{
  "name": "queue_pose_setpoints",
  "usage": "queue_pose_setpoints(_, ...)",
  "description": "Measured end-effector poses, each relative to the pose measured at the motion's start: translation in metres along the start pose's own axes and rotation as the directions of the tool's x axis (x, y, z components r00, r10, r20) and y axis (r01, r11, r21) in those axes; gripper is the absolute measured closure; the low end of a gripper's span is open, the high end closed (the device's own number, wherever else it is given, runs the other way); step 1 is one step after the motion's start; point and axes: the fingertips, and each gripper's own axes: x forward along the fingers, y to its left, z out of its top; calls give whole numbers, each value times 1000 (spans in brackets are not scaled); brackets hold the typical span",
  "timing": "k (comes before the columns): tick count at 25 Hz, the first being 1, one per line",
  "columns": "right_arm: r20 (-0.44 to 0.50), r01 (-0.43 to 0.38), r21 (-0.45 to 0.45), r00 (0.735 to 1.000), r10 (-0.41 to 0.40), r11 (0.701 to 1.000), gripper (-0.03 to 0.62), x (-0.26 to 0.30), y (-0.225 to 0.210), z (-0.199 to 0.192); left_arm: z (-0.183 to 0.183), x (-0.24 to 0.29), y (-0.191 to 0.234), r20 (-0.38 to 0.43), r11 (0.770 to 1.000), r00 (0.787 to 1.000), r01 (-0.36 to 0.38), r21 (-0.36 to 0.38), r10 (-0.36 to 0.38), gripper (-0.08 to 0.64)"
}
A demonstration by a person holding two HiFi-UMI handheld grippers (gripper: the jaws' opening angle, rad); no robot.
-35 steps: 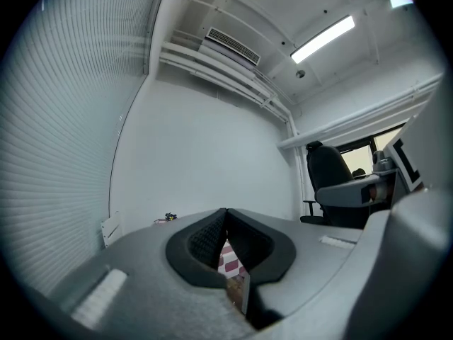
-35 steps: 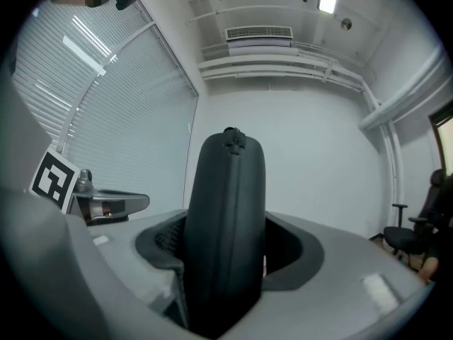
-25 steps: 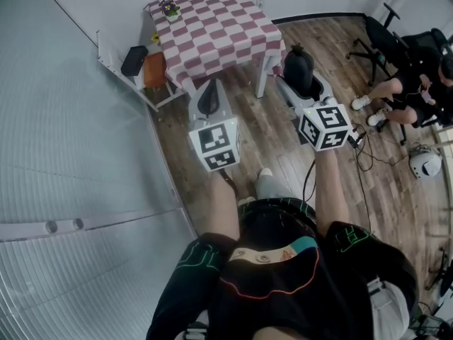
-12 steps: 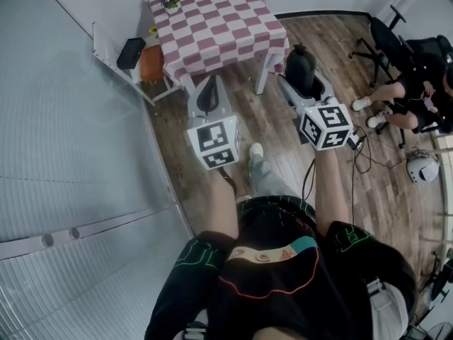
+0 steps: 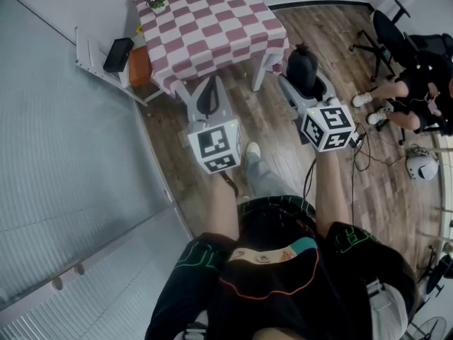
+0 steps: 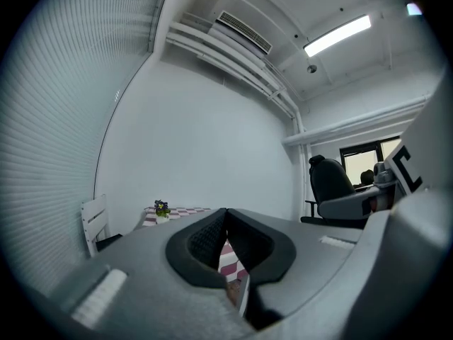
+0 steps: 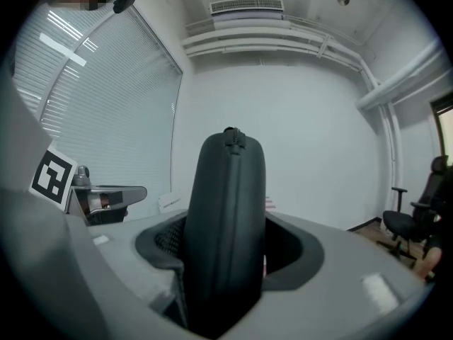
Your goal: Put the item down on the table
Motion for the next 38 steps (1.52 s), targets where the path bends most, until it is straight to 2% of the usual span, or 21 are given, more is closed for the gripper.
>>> queue_pose_setpoints(8,-50,-28,38,998,30,999,304,67,-29,-24,-52,70,26,-93,996,994,-55,-68,49,551)
queue_pose_setpoints(11,-58,-30,64,998,33,998,304,90,-42,-27,-55,94,29,-117,997,992,-56,-46,51,551)
queue_pose_setpoints(16,-50,-43,98,998,48,994,304,129,-67,-28,-51,139,34,-125,996,989,-83,5,83,551)
queue_pose_setpoints(23,2,-8,168,1000,8,986,304,164,-126,-8,-24,200,14,-108,997,992,-53,54,58,551)
queue_pose_setpoints(27,45,3,187,999,-12,982,304,175,-151,9,-5,220,5,-51,999,998,-26,23,27,551)
queue_pose_setpoints(33,101,-49,190,994,31,981,304,196,-154,36,16,230,17,-5,998,998,-61,31,61,551)
queue_pose_setpoints(38,109,-116,194,989,96,974,304,221,-138,42,18,233,40,-13,993,993,-114,37,114,551)
